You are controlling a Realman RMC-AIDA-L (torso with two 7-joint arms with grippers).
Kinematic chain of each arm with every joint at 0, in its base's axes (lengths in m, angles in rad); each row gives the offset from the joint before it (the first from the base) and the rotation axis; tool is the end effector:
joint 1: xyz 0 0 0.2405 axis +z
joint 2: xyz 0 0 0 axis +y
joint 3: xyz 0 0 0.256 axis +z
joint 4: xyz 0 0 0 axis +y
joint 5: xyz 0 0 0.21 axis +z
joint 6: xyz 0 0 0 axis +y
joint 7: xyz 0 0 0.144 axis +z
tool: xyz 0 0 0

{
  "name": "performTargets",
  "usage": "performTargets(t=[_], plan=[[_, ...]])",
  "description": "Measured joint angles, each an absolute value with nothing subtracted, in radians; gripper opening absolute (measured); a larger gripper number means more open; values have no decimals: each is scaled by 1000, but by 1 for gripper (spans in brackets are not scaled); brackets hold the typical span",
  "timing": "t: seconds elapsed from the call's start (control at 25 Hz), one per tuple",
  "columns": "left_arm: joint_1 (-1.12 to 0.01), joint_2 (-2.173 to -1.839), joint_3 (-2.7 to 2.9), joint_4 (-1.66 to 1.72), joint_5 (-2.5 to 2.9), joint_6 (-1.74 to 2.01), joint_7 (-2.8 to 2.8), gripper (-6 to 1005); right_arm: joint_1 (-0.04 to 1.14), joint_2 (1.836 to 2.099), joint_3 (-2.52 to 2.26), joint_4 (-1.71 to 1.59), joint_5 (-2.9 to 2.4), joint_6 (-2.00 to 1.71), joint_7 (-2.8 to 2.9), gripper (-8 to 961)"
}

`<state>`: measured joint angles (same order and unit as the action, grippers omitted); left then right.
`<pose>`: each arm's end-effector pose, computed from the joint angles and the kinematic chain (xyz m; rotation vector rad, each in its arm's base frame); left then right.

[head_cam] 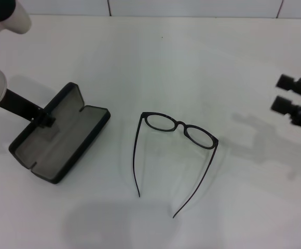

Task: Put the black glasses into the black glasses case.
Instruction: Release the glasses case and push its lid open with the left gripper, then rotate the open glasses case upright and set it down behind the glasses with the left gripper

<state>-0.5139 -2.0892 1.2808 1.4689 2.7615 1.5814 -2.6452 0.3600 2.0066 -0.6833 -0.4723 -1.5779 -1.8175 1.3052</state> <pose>-0.2133 0.3512 0.0409 -2.3239 -1.0730 0.5034 0.2833 0.2754 0.0419 -2.4388 0.6935 1.3081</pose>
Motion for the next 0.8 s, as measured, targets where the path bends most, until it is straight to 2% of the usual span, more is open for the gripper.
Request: performTargets(t=[0.24,0.52,0.8], plan=[[-508,-2089,1309,1551,2767,1568,-2643,199,312,1999,-541,-466,-1576,-1900,1270,880],[-507,-2089,1445,1666,2780,1378,-2487,198,240,1993,-367,-460,-1576,-2038,1249,880],[-523,-2090,1687,1557,2773,1053,-2272,198,211,1990,-338,-387,-1581,-2085,1208,879]])
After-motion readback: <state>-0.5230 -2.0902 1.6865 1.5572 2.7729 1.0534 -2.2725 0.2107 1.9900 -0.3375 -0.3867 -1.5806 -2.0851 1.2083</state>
